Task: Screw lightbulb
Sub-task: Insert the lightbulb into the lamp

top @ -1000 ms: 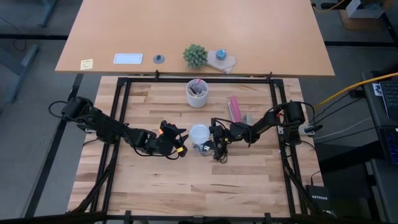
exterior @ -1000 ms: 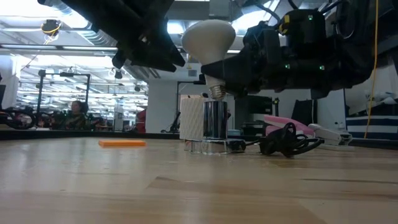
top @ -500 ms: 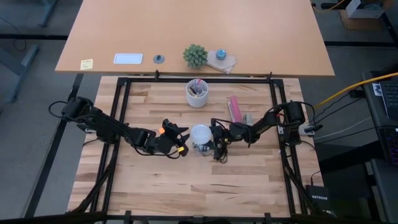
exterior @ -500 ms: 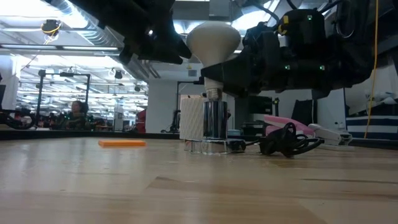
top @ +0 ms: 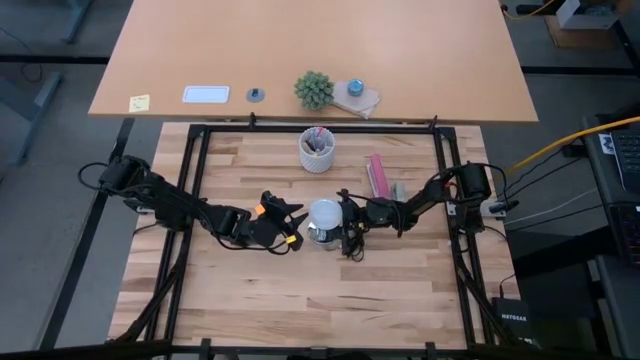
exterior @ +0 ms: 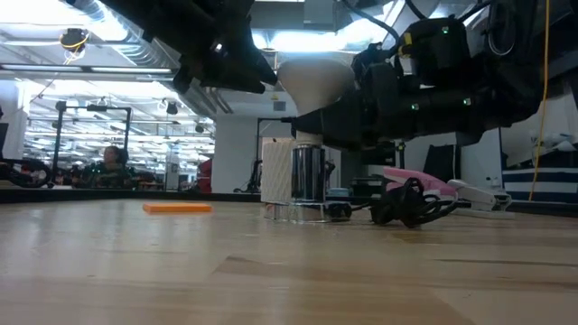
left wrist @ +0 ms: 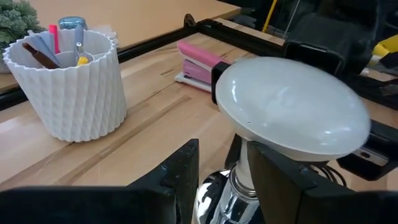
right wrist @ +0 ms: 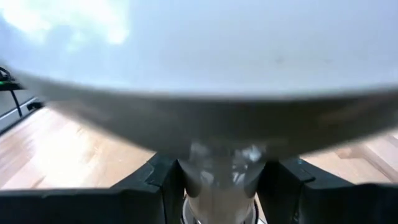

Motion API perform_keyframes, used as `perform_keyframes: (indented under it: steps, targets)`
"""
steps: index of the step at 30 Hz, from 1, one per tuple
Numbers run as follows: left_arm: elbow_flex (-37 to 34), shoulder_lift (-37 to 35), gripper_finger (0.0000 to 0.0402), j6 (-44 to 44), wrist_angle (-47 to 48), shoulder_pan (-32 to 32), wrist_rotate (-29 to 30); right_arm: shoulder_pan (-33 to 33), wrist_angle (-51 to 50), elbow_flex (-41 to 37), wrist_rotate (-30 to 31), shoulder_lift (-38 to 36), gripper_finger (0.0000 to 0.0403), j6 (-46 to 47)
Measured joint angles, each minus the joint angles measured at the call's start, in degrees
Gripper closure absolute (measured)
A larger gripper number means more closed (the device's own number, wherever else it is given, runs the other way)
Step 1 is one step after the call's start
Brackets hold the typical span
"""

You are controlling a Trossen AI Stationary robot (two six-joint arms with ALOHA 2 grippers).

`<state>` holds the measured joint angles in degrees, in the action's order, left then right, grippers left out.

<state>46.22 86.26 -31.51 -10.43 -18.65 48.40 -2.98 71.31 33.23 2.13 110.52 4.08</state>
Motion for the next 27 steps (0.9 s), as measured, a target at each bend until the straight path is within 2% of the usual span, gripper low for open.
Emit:
perform_keyframes:
  steps: [19,27]
  targets:
    - [0.0,-0.1,0.027,3.4,-0.1,-0.9,-0.2,0.0,-1.0,0.0,1.8,0.0,0.0244,0.6]
    - [0.1,-2.7,0.027,7.9,-1.7,-4.4,-0.4,0.0,-1.2,0.0,2.0,0.0,0.0244,0.8]
